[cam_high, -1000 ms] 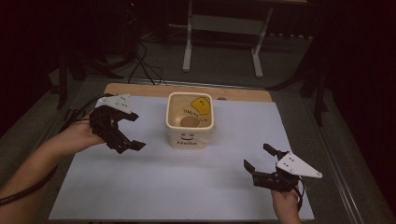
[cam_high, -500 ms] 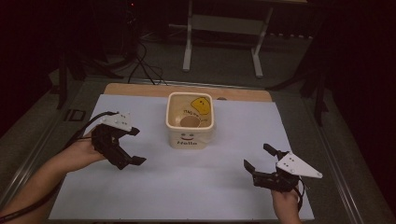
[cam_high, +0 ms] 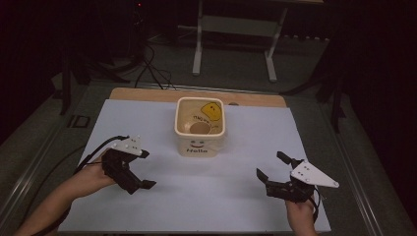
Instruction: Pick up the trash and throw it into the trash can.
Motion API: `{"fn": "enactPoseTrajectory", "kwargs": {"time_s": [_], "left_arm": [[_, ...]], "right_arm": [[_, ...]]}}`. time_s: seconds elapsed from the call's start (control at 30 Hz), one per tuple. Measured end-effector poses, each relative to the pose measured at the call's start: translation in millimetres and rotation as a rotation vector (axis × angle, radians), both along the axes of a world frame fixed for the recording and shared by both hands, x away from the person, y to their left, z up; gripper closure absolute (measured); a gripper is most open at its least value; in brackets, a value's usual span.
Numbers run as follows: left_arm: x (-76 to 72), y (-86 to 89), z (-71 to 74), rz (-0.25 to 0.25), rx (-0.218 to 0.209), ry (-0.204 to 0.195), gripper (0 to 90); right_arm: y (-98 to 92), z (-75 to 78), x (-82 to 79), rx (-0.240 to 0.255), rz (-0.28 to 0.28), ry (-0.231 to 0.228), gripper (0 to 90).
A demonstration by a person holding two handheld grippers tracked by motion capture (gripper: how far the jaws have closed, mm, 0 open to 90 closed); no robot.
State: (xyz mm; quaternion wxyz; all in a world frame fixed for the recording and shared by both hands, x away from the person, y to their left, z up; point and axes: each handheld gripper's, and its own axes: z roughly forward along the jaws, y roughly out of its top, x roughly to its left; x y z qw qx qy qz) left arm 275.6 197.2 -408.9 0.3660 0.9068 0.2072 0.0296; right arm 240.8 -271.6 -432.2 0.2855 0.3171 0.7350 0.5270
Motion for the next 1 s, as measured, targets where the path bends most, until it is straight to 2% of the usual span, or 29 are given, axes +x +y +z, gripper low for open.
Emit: {"fn": "enactPoseTrajectory", "kwargs": {"time_s": [0.53, 0.67, 0.83, 1.0], "left_arm": [[-15.6, 1.4, -33.9, 0.031, -0.042, 0.045, 2.0], [-18.6, 0.7, -39.8, 0.033, -0.044, 0.041, 2.0], [-20.0, 1.0, -46.4, 0.051, -0.078, 0.029, 2.0], [-19.1, 2.0, -54.9, 0.064, -0.097, 0.038, 2.0]], "right_arm": [[1.0, -1.3, 0.6, -0.003, 0.001, 0.006, 12.6], [1.0, -1.7, 1.1, -0.005, 0.003, 0.004, 12.6], [1.0, -2.2, 1.1, -0.008, 0.002, 0.006, 12.6], [0.5, -2.4, 1.1, -0.007, 0.000, 0.007, 12.6]]}}
